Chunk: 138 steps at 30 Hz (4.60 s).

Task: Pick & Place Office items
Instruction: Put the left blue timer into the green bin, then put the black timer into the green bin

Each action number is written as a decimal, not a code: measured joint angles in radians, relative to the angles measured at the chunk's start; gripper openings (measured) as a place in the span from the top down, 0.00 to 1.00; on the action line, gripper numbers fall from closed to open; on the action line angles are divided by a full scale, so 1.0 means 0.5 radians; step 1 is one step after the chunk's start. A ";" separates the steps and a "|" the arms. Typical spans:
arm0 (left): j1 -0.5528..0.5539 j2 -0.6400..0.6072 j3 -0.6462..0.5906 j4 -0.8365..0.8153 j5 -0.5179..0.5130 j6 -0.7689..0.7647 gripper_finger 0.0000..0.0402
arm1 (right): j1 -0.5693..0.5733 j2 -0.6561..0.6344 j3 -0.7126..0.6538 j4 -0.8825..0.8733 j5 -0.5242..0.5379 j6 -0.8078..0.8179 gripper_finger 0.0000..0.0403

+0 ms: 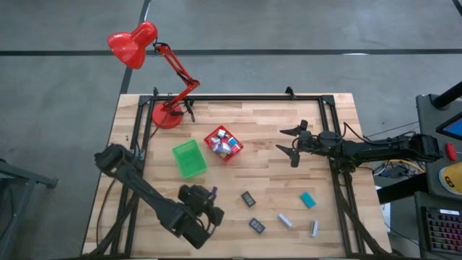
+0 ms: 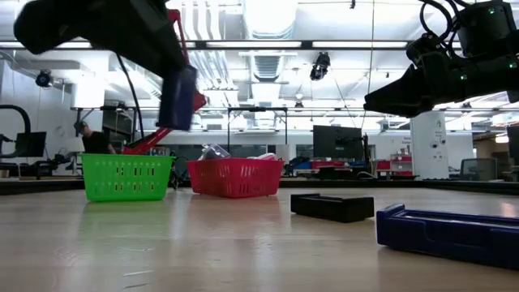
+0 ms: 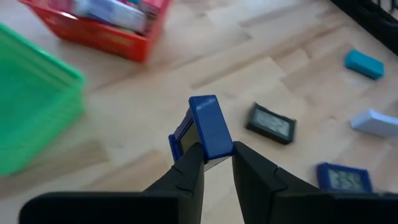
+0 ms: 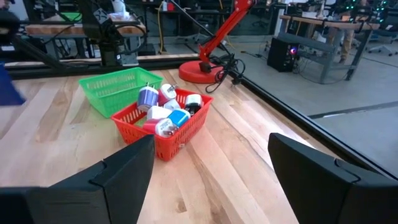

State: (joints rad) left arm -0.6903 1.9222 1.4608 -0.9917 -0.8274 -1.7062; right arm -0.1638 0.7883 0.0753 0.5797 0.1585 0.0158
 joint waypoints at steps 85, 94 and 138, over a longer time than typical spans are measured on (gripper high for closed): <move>0.482 -1.408 -1.914 1.141 0.145 0.472 0.51 | 0.000 0.000 0.002 0.001 0.000 0.000 0.25; 0.478 -1.409 -1.480 0.737 -0.051 0.653 0.51 | 0.000 0.000 0.002 0.001 0.000 -0.001 0.25; 0.948 -0.136 -0.741 2.027 2.384 4.257 0.51 | 0.000 0.000 0.002 0.001 -0.001 -0.001 0.26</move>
State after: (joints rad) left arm -0.2163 1.8543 1.0901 0.0219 0.3645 0.4223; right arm -0.1638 0.7883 0.0761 0.5800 0.1581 0.0155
